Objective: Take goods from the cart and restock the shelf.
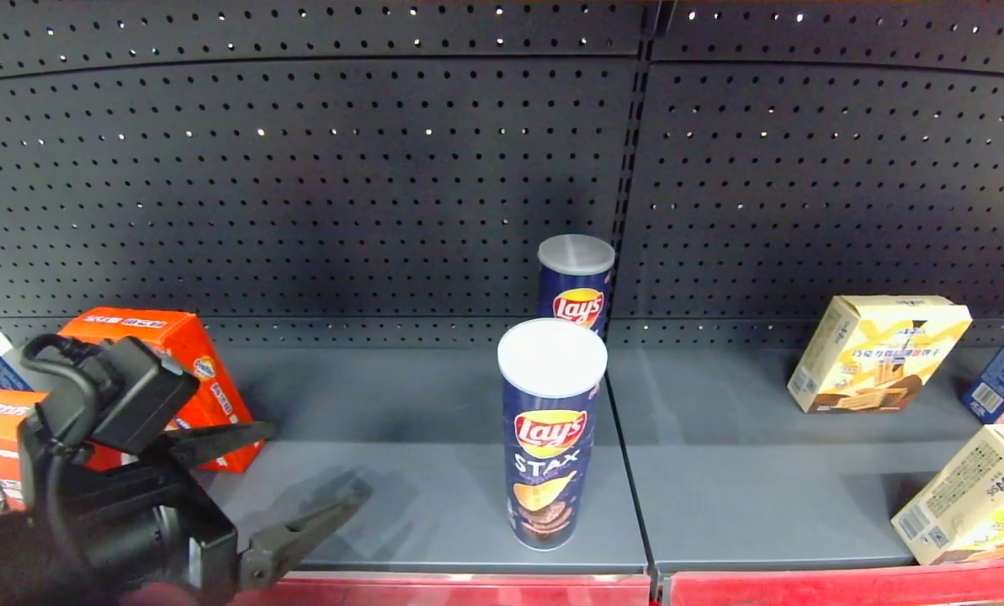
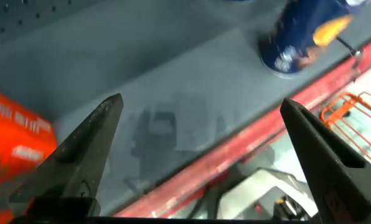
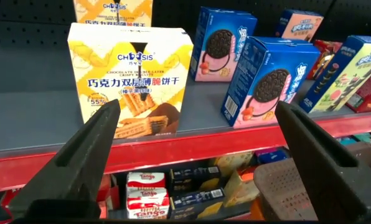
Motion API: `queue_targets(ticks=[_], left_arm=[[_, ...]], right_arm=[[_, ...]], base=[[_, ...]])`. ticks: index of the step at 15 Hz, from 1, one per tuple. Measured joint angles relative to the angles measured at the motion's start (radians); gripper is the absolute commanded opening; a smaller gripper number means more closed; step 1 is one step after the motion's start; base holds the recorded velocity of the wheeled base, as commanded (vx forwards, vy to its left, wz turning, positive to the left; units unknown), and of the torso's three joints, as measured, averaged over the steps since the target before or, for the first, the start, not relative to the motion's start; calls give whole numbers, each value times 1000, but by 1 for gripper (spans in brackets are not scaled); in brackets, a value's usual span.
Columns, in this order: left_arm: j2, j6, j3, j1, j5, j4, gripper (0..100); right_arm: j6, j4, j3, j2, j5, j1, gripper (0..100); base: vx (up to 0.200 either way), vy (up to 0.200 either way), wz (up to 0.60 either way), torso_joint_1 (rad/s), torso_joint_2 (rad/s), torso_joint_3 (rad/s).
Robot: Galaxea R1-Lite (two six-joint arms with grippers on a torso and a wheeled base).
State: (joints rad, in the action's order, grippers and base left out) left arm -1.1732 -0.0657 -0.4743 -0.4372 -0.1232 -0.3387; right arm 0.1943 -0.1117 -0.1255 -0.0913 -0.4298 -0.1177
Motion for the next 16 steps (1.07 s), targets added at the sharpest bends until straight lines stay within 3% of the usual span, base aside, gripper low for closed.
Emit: queue_targets(ticks=[6, 11, 16], left_arm=[[-170, 3, -1, -21, -5, -133, 100], [-333, 5, -11, -54, -3, -339, 100], [-417, 9, -26, -93, -1, -363, 100]], right_arm=[[0, -1, 16, 0, 0, 0, 100], [3, -34, 34, -1, -1, 0, 100], [3, -35, 41, -2, -2, 0, 100]], base=[[0, 0, 0, 0, 0, 0], [0, 0, 0, 0, 0, 0], [0, 0, 0, 0, 0, 0]])
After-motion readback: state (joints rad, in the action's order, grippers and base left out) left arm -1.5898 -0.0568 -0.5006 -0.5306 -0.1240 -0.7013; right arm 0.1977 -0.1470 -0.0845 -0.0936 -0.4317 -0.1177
